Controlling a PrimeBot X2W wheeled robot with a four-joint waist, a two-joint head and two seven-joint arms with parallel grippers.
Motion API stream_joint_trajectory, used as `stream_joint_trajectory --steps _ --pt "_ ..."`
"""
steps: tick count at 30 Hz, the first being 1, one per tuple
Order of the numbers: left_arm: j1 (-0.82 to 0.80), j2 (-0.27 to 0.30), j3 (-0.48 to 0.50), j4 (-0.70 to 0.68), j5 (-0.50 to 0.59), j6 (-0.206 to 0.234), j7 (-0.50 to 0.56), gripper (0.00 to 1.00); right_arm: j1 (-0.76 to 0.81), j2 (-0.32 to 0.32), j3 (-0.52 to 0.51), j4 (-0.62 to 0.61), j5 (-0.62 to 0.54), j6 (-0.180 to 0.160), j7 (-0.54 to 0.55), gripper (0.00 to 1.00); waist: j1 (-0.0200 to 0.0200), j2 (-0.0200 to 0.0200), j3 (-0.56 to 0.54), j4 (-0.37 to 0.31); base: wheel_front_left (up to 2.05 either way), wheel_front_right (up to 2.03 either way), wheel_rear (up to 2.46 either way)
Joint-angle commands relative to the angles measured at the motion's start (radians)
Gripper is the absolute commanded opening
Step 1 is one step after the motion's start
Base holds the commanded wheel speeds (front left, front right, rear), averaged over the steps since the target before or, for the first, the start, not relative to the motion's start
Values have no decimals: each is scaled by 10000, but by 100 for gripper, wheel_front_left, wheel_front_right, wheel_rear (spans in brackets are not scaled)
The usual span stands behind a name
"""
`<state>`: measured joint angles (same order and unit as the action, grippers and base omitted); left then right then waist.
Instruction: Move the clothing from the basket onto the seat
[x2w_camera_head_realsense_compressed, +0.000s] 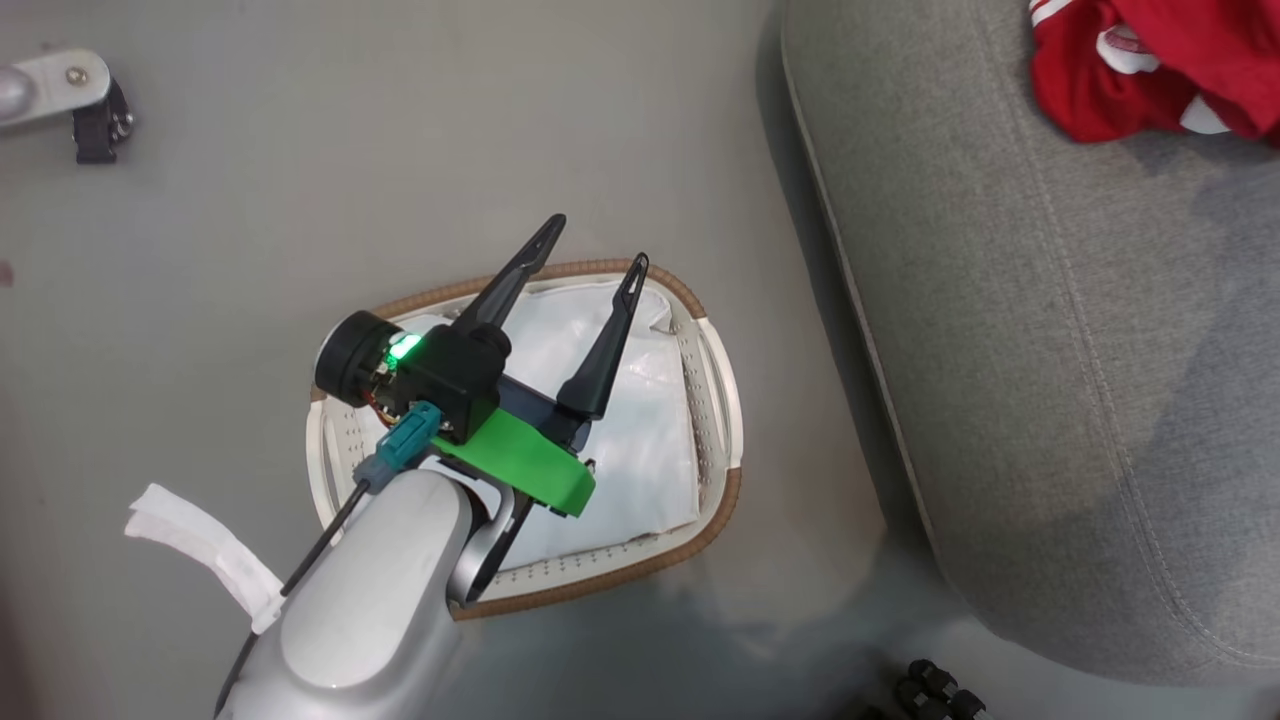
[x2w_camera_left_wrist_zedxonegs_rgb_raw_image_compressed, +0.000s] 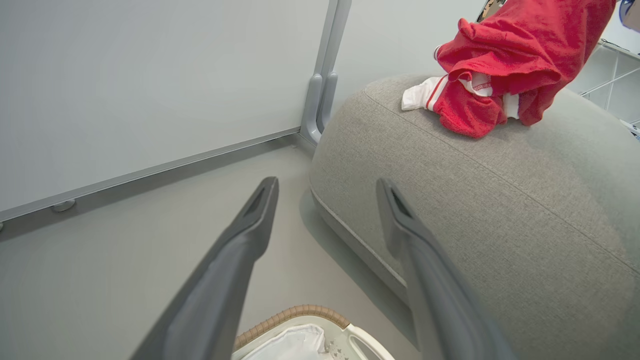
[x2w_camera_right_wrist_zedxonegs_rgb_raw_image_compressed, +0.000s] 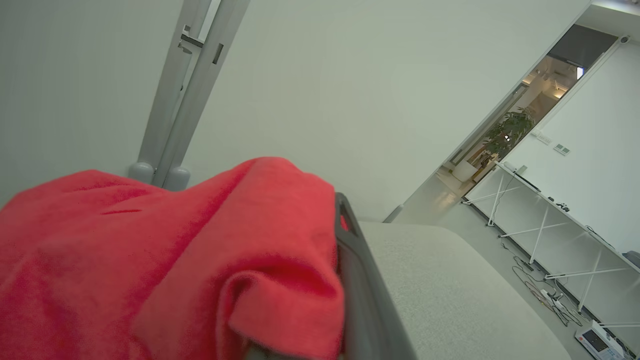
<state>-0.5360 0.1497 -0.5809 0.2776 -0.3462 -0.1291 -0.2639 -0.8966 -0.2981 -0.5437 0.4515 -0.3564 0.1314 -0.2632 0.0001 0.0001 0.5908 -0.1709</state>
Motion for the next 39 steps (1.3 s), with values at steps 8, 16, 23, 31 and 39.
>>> stream_joint_trajectory --steps 8,16,23,31,39 --pt "-94 280 199 -89 236 -28 -7 100 992 876 -225 910 -220 -14 -24 5 -1 -1 562 49 0 0 0" --pt "213 151 415 -170 228 -27 -7 100 1816 1411 -58 246 -175 -14 -24 100 -1 -1 205 -135 0 0 0" --pt "474 49 552 -126 168 -27 -7 100 3042 1841 146 -745 -19 -14 -24 100 -1 -1 -367 -334 0 0 0" --pt "965 -119 831 -111 24 -27 -7 100 4527 2212 760 -1356 177 -14 -24 100 -1 -1 -1274 -345 0 0 0" --pt "1504 -408 1363 -108 -116 -27 -7 100 4775 2150 1411 -1506 316 -14 -24 100 -1 -1 -2286 96 0 0 0"
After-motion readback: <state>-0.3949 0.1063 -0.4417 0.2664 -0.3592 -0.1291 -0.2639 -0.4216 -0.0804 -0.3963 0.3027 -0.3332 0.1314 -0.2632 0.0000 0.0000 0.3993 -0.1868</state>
